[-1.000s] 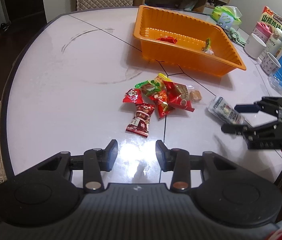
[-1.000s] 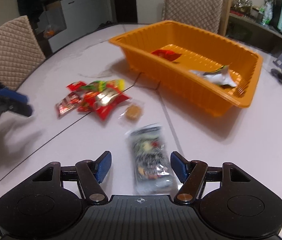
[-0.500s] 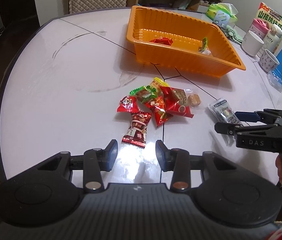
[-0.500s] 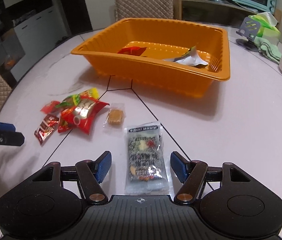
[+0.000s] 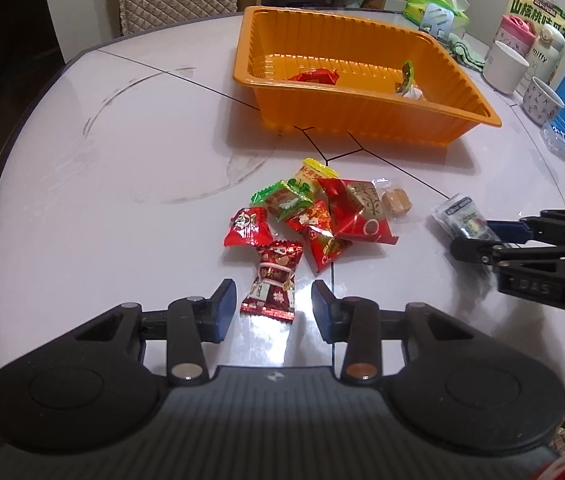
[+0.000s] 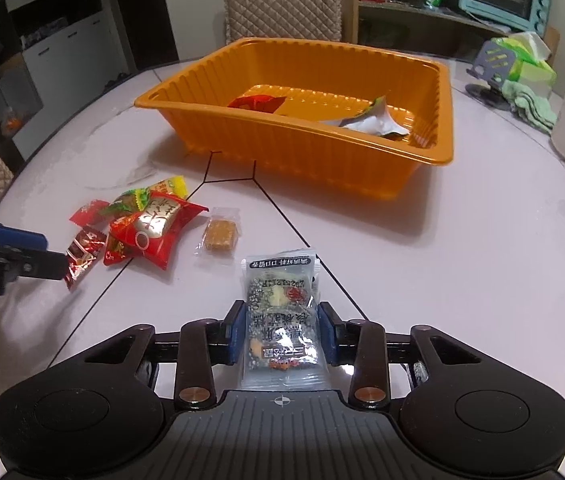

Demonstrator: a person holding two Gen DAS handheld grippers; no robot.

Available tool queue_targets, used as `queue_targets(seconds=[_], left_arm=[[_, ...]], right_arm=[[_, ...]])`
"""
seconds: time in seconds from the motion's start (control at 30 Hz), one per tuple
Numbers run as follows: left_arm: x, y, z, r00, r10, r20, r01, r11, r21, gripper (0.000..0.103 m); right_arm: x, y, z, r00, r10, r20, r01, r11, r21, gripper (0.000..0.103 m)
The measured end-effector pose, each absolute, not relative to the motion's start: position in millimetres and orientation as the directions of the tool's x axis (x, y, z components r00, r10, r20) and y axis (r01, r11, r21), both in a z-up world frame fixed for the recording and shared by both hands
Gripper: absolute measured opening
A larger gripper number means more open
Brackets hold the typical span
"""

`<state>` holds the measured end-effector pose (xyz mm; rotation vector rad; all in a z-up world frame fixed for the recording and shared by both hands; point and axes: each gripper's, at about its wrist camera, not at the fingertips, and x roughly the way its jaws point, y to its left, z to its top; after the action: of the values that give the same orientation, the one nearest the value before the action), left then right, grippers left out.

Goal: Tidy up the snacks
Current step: 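Grasp the clear snack packet with the right tool while the left tool grasps a dark red candy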

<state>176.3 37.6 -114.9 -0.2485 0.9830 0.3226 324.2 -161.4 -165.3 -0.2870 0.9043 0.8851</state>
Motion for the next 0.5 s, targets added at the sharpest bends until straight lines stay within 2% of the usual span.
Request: queue_targets(seconds=[0.27, 0.5], left_arm=[[191.7, 40.7, -126.1, 0.505, 0.138, -0.852, -0.352, 0.934, -0.057, 0.035], [198.5, 43.2, -131.6, 0.498, 0.131, -0.857, -0.343, 0.938, -0.057, 0.023]], right_arm=[[328.5, -174.7, -159.1, 0.287, 0.558, -0.779, -0.723, 0.66, 0.206, 0.038], [330.8, -183.5, -155.8, 0.282, 0.562, -0.778, -0.701, 0.674, 0.233, 0.038]])
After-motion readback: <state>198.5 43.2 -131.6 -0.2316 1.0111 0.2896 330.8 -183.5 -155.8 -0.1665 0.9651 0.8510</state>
